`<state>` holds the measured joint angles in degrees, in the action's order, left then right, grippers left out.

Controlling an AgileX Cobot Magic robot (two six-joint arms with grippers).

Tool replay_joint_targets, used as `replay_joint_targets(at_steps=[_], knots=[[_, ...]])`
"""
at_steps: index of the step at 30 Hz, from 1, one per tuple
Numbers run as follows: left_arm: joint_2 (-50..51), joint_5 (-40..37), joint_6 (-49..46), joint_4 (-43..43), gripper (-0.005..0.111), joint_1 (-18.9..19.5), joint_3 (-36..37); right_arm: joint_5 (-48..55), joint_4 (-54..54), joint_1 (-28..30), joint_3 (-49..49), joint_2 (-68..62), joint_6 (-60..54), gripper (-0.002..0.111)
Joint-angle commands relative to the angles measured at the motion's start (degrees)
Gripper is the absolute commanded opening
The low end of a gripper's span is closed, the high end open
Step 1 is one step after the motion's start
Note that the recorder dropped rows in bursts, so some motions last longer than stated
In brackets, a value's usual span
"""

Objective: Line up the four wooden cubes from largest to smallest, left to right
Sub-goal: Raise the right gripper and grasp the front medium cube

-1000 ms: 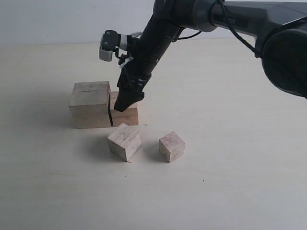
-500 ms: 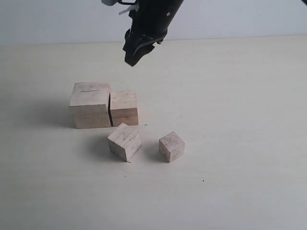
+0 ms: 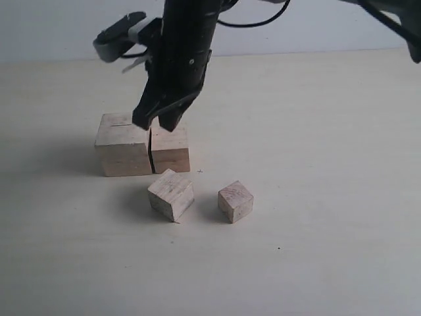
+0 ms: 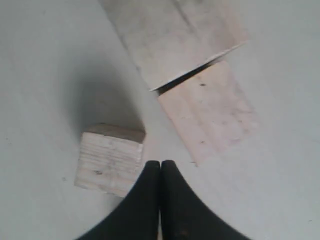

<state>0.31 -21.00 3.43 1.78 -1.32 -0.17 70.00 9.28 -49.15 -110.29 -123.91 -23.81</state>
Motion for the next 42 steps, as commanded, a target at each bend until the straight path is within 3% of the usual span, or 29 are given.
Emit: replay_joint_targets(at_steps=[1, 4, 9, 12, 32, 35, 40, 42], knots=[[-0.3, 0.7, 0.0, 0.4, 0.000, 0.1, 0.2, 0.0, 0.6, -2.4, 2.9, 0.3, 5.3, 0.003], [-0.3, 0.7, 0.0, 0.4, 0.000, 0.1, 0.2, 0.0, 2.2, -3.2, 5.0, 0.7, 6.0, 0.018], [-0.3, 0.7, 0.0, 0.4, 0.000, 0.1, 0.2, 0.0, 4.6, -3.8, 7.8, 0.7, 6.0, 0.067], [-0.3, 0.7, 0.0, 0.4, 0.000, 0.1, 0.2, 0.0, 4.0, -3.8, 9.3, 0.7, 6.0, 0.080], [-0.3, 0.7, 0.0, 0.4, 0.000, 0.1, 0.2, -3.7, -0.2, -3.8, 10.0, -6.2, 7.7, 0.077], [-0.3, 0.7, 0.0, 0.4, 0.000, 0.1, 0.2, -3.7, -1.4, -3.8, 9.9, -6.0, 9.9, 0.061], [-0.3, 0.7, 0.0, 0.4, 0.000, 0.1, 0.2, -1.9, -3.5, -3.8, 9.9, -3.4, 11.8, 0.006], [-0.3, 0.7, 0.0, 0.4, 0.000, 0.1, 0.2, 0.0, -3.6, -3.7, 9.9, -1.4, 9.5, 0.000]])
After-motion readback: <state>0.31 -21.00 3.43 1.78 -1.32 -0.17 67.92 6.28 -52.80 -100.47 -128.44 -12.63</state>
